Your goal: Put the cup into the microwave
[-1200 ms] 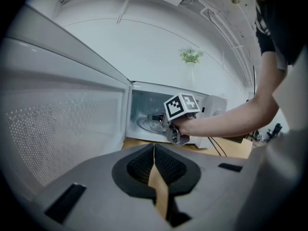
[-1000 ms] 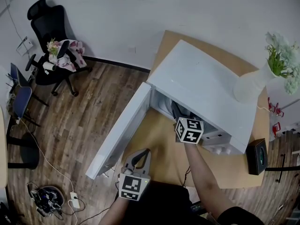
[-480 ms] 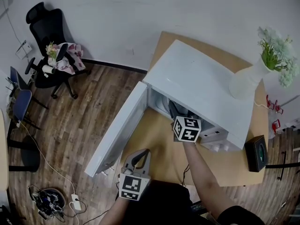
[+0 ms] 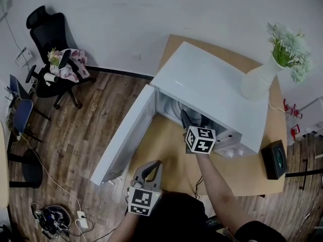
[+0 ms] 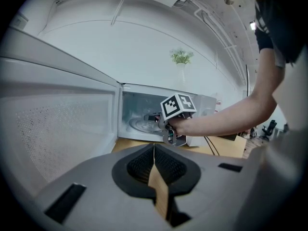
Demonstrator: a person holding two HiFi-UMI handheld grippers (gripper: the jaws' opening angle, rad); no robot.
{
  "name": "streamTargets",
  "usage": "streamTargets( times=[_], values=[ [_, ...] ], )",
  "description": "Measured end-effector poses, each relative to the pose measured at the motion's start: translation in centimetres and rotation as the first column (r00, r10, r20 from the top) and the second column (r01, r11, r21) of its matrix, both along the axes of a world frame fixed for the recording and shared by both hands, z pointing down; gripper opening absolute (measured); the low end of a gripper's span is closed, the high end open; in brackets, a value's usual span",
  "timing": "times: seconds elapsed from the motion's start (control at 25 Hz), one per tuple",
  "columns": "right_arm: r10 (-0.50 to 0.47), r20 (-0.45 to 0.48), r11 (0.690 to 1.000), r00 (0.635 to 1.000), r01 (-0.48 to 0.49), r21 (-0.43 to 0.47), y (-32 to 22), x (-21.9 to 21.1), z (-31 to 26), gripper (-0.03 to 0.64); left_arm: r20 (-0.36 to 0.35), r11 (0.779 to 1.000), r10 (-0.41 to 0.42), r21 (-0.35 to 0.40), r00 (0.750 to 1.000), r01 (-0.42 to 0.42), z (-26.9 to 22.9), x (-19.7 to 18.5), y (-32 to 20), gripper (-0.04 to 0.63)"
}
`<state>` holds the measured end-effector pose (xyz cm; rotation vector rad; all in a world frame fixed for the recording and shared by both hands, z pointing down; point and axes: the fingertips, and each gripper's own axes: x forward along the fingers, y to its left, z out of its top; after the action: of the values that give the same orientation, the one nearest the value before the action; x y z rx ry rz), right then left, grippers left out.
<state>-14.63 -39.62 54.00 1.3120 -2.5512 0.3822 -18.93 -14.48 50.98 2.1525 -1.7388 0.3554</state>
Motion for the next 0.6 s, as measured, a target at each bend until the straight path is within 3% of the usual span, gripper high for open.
streamTargets(
  times=[0.32, 0.6],
  values=[
    [0.001, 0.003, 1.0, 1.0, 0.0, -0.015, 2.3, 1.1, -0.2, 0.331, 0.0, 1.0, 0.013, 0.015, 1.0, -0.013, -0.4, 0.5, 0.6, 0.006],
    [-0.011, 0.0, 0.995, 1.0, 0.011, -0.104, 4.9, 1.8, 0.6, 0.331, -0.005, 0.999, 0.037, 0.026, 0.999, -0.037, -0.6, 1.1, 0.4, 0.006]
  ],
)
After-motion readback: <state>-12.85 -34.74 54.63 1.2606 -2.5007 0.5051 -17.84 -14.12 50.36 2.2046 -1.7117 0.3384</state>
